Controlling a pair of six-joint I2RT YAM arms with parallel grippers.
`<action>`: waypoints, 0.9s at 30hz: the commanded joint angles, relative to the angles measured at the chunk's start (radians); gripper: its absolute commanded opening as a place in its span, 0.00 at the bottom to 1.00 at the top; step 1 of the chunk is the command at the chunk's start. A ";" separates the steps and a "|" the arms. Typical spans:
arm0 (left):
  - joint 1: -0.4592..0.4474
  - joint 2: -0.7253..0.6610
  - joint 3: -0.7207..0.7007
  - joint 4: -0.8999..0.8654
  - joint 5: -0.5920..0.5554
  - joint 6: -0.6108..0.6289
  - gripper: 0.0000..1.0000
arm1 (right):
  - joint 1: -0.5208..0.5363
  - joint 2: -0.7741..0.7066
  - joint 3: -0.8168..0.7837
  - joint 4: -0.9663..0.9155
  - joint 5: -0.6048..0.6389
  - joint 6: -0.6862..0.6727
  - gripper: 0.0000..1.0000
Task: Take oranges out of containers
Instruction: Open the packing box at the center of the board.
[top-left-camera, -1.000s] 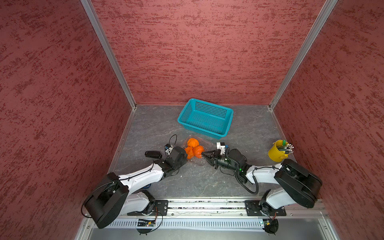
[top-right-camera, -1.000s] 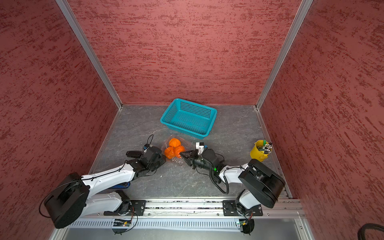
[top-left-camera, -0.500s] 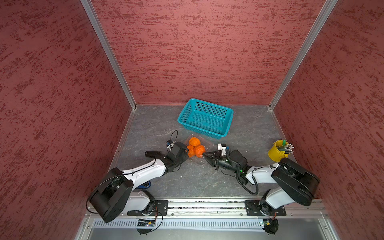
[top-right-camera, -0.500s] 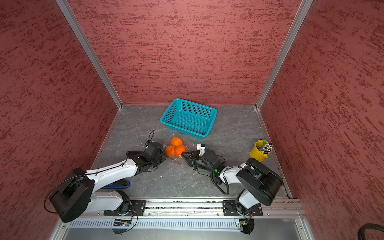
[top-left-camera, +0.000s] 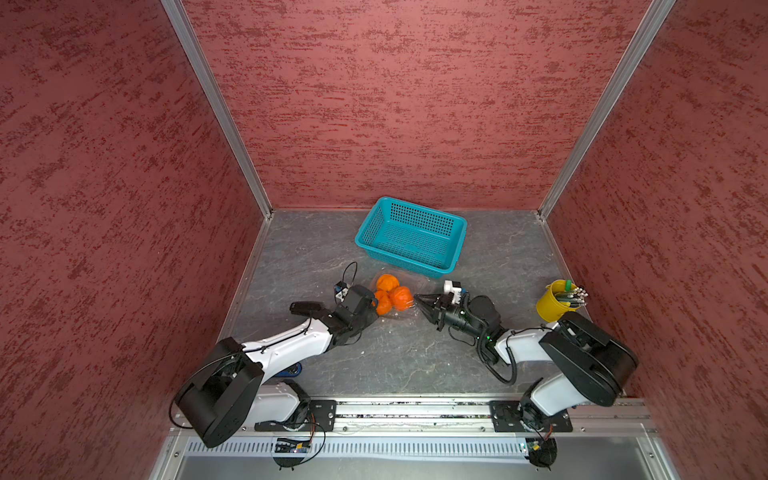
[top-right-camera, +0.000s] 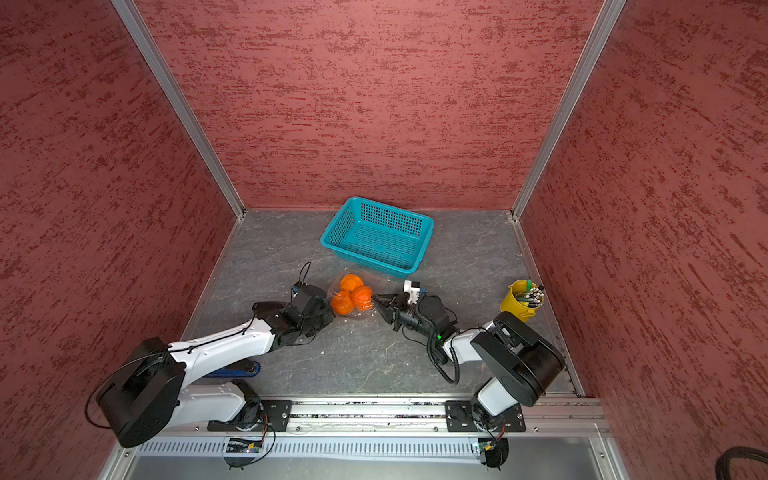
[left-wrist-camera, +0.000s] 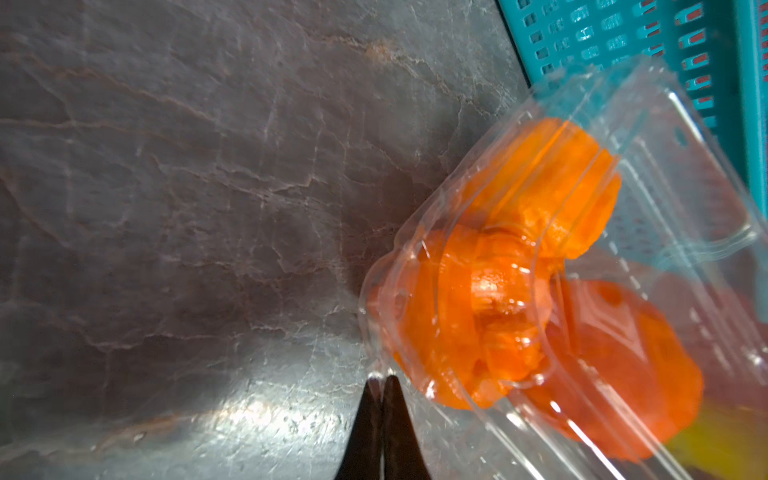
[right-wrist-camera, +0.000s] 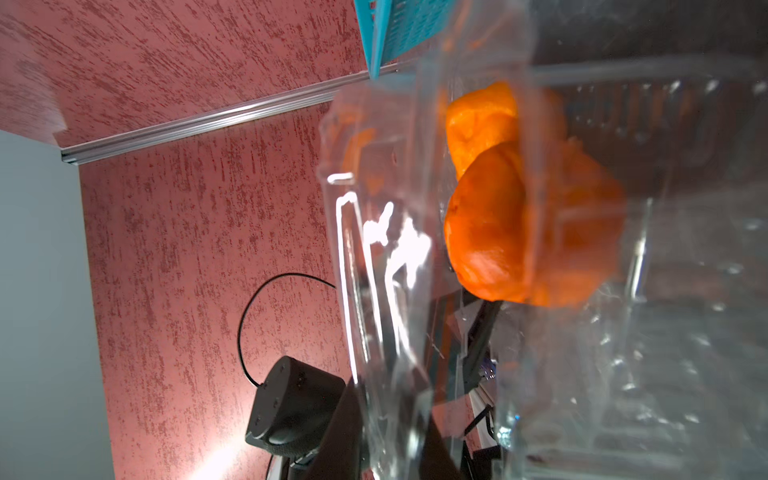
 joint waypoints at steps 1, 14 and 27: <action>-0.003 -0.005 -0.056 -0.124 -0.044 -0.011 0.00 | -0.026 -0.023 0.037 0.062 0.029 0.070 0.18; -0.021 -0.005 -0.033 -0.162 -0.068 0.002 0.00 | -0.050 0.029 0.052 0.217 0.039 0.195 0.41; -0.024 -0.099 0.022 -0.309 -0.080 0.011 0.00 | -0.102 0.010 0.117 0.173 -0.038 0.189 0.62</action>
